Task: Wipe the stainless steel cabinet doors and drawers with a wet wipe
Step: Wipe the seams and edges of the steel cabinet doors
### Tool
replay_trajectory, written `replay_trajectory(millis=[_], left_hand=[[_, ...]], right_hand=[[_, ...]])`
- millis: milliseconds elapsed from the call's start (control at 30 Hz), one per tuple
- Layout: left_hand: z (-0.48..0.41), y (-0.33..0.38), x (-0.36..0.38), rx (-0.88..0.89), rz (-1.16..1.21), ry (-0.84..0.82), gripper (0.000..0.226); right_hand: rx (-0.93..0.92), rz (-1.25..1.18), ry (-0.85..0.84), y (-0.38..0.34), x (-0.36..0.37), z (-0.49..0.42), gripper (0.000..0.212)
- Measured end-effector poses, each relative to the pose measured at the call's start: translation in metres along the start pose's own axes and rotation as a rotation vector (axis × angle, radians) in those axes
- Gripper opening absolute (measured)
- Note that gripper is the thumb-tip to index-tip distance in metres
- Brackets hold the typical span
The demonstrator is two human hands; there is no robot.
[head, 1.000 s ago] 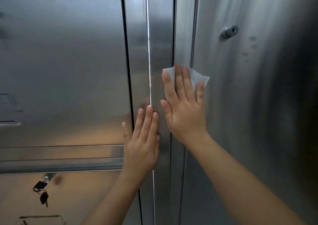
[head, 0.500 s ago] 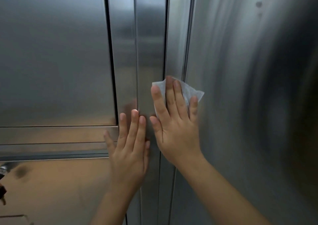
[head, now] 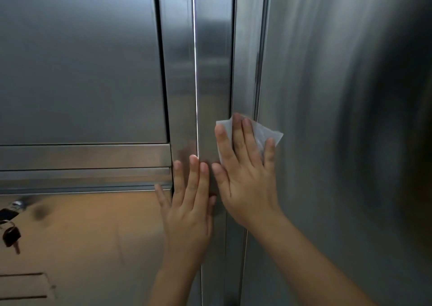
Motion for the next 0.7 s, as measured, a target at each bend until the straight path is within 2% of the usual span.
replay_trajectory(millis=[133, 400, 567, 700], left_hand=[[0.001, -0.001, 0.000, -0.007, 0.008, -0.032, 0.053], [0.015, -0.008, -0.005, 0.000, 0.031, -0.118, 0.057], [0.016, -0.010, -0.008, 0.001, 0.044, -0.131, 0.057], [0.018, -0.007, -0.005, -0.018, 0.043, -0.123, 0.057]], right_hand=[[-0.006, -0.020, 0.004, 0.001, 0.001, -0.009, 0.053], [0.028, -0.036, -0.117, 0.000, 0.029, 0.085, 0.051], [-0.053, 0.013, -0.112, 0.007, 0.022, 0.068, 0.052], [-0.004, -0.024, -0.092, 0.004, 0.023, 0.061, 0.051]])
Point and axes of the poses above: each hand's wrist, its own z-axis away from the middle knuckle, its own x-axis out of the palm, y = z × x, the point moved 2 cm from there along -z, towards the middle knuckle, and after that the axes turned 3 degrees about -z, right-handed, at the moved point
